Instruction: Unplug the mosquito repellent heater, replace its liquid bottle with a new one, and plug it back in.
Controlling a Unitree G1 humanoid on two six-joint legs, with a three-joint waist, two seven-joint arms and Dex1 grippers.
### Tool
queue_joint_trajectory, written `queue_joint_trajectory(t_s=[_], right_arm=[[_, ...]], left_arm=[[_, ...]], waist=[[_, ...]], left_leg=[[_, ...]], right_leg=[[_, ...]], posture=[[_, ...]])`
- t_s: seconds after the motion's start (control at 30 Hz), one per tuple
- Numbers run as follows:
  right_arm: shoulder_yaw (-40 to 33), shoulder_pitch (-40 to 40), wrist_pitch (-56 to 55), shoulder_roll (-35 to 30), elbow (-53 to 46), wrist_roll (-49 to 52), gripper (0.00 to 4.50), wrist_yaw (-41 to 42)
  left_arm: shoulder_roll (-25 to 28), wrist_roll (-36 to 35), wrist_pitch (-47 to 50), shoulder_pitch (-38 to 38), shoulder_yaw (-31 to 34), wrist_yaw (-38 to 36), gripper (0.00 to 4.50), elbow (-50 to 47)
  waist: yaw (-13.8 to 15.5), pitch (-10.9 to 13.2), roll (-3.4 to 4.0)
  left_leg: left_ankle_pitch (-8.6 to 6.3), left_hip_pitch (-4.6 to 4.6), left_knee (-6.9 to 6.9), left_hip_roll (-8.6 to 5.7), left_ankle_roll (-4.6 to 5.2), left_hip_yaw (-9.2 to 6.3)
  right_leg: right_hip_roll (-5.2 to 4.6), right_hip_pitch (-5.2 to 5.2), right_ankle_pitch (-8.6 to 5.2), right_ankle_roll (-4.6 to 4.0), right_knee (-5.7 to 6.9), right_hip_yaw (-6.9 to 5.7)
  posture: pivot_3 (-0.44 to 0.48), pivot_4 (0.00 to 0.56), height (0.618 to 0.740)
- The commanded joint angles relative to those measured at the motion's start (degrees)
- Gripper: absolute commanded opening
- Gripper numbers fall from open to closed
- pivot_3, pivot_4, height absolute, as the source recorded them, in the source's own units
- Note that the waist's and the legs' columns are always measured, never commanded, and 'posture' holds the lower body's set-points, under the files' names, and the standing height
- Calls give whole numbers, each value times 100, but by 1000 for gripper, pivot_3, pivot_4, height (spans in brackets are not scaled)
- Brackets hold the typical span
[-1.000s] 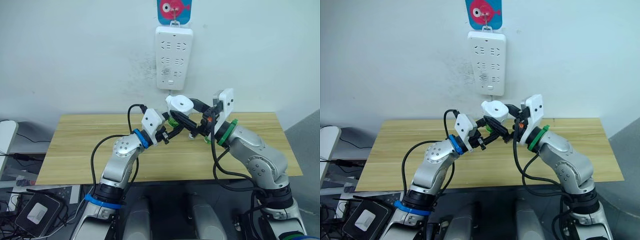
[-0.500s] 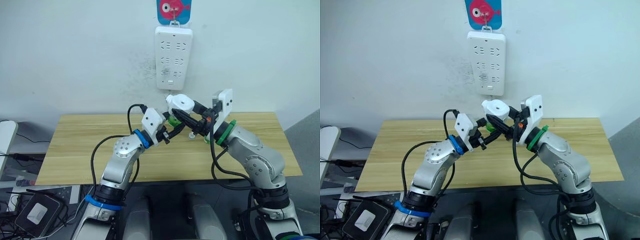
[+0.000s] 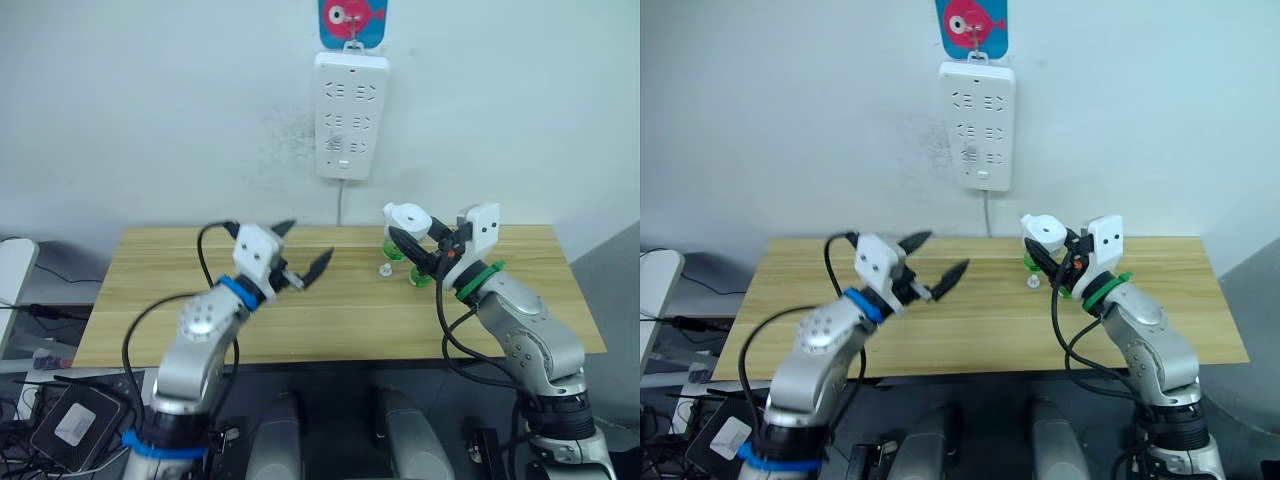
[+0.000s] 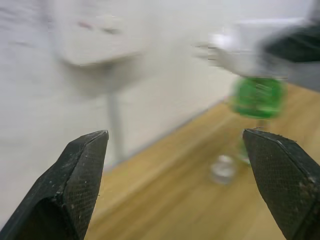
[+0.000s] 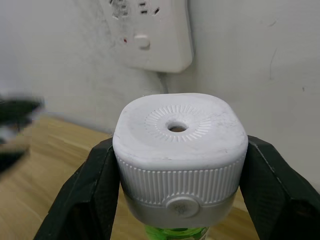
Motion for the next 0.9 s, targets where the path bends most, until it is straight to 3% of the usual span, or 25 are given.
queue_joint_trajectory(t_s=[0.03, 0.23, 0.4, 0.63, 0.9], right_arm=[[-76, 81, -191, -86, -353, -74, 2941, 136], [-217, -88, -94, -111, -401, -70, 2941, 68], [-334, -129, 71, -45, -624, 17, 2941, -119], [-419, -27, 365, 78, -1046, 127, 2941, -390], [-540, -162, 555, 84, -1154, 234, 2941, -487]], left_arm=[[296, -76, -310, -1072, 87, -496, 4500, 861], [376, 93, -1074, -2650, -121, -1266, 4500, 2909], [184, 321, -1646, -3318, -281, -1454, 4500, 4086], [-159, 513, -2091, -3884, -363, -1543, 4500, 5050], [-335, 128, -2003, -4322, -122, -2244, 4500, 5442]], waist=[[14, 0, 0], [-42, 0, 0], [-73, 0, 0], [-73, 0, 0], [-76, 0, 0]], left_leg=[[0, 1, 1, -1, 0, 1], [-2, -2, -8, -2, 1, 14], [-2, -13, -11, 0, 2, 7], [-2, -18, -5, -2, 2, 5], [-2, -31, 5, -9, 1, -1]], right_leg=[[0, 2, 0, 1, -2, 1], [-2, -4, 16, -24, -8, 8], [-1, -13, 16, -24, -10, 2], [-1, -12, 16, -24, -10, 1], [-7, -12, 19, -19, -13, -4]], posture=[[-96, 271, 740], [-122, 269, 740], [-166, 266, 740], [-199, 262, 740], [-211, 260, 740]])
